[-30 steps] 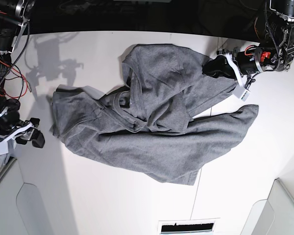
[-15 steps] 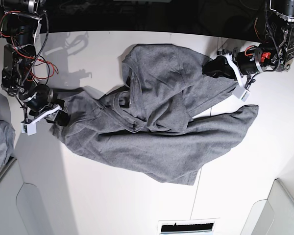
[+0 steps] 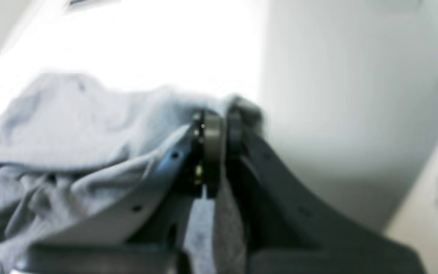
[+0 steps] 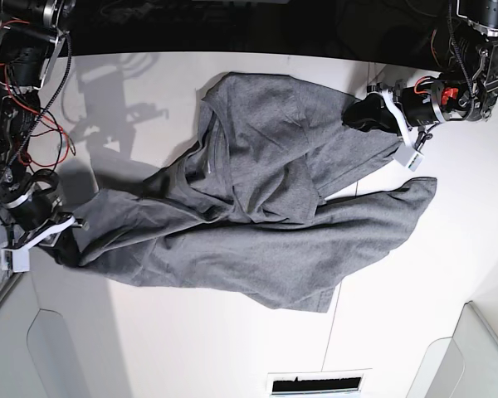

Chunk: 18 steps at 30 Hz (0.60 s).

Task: Layout the t-shirt on the table in an organized manner, then fold the t-shirt properly
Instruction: 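Grasp the shirt fabric with the right gripper and drag it outward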

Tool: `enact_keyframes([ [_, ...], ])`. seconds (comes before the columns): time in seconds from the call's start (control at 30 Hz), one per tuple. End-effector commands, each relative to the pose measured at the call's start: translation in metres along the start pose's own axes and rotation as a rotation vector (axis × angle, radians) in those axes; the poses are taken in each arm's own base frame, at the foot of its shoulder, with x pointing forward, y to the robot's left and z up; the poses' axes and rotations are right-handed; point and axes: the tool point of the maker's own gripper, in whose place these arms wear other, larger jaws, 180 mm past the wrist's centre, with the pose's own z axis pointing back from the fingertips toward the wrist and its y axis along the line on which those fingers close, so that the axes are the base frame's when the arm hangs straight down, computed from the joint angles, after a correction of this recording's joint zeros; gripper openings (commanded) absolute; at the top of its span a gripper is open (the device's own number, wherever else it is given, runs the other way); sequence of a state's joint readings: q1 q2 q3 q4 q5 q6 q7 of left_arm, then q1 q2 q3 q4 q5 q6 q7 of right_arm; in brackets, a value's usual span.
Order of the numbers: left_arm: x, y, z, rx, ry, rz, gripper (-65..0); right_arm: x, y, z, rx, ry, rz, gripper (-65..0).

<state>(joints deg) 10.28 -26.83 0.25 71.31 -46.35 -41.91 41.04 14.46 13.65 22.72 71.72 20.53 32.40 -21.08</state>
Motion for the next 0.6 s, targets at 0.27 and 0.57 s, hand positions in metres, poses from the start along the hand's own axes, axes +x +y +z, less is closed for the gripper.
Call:
enact_keyframes([
  [0.27,-0.017,0.020,0.009,0.083,0.100,-0.024,-49.7,0.041,-0.004,0.006,-0.012,-0.069,0.040,-19.9],
  [0.57,-0.016,0.020,0.009,0.081,0.094,-0.021,-49.7,0.017,0.033,0.002,0.136,0.040,-0.125,-19.9],
])
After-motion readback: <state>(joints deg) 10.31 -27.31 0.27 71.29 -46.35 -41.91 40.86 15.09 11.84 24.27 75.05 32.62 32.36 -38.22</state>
